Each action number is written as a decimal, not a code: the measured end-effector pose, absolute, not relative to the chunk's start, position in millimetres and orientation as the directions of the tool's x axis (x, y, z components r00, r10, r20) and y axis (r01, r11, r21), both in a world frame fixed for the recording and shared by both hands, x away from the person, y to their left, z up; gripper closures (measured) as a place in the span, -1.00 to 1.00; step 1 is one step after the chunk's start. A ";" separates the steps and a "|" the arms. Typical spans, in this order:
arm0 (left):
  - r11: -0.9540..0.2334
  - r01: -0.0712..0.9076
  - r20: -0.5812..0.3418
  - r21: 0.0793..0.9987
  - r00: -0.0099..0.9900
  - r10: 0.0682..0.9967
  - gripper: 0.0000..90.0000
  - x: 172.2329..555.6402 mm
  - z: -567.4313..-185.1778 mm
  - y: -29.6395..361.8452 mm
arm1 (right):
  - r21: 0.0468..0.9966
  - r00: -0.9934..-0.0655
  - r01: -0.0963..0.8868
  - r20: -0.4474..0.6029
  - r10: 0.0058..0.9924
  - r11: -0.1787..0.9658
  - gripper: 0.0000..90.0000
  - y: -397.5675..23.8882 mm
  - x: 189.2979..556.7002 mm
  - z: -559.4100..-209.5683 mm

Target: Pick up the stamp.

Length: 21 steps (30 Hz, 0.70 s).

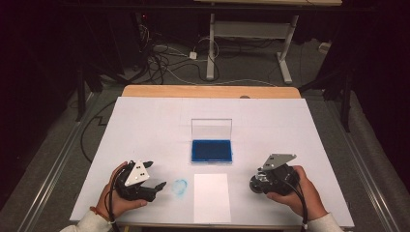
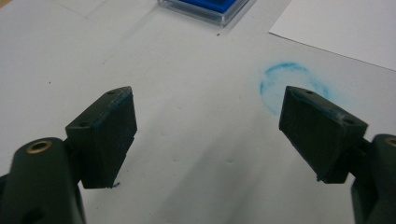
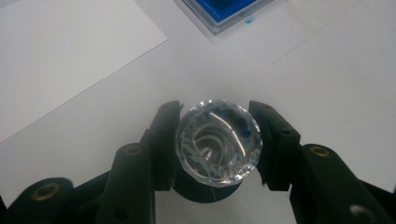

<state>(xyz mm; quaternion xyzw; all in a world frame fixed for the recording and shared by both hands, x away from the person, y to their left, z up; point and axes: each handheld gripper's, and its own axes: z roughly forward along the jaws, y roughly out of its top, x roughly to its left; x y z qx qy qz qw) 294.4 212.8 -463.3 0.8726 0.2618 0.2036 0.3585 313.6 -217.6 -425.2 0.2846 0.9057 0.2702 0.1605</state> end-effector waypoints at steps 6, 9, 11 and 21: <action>-0.607 0.313 0.164 0.731 0.782 0.601 -0.58 295.2 -464.0 212.2 | 0.583 -0.787 0.427 -0.137 0.602 0.691 0.25 -217.6 314.2 -425.0; -0.611 0.313 0.165 0.727 0.784 0.598 -0.58 296.5 -464.3 211.9 | 0.593 -0.777 0.438 -0.129 0.617 0.676 0.22 -218.3 314.4 -425.4; -0.610 0.313 0.163 0.728 0.786 0.597 -0.58 297.3 -464.4 211.3 | 0.582 -0.784 0.436 -0.128 0.607 0.686 0.18 -219.0 314.5 -426.3; -0.618 0.310 0.164 0.722 0.791 0.589 -0.58 297.6 -464.8 208.7 | 0.585 -0.787 0.413 -0.157 0.597 0.698 0.26 -221.5 309.5 -422.3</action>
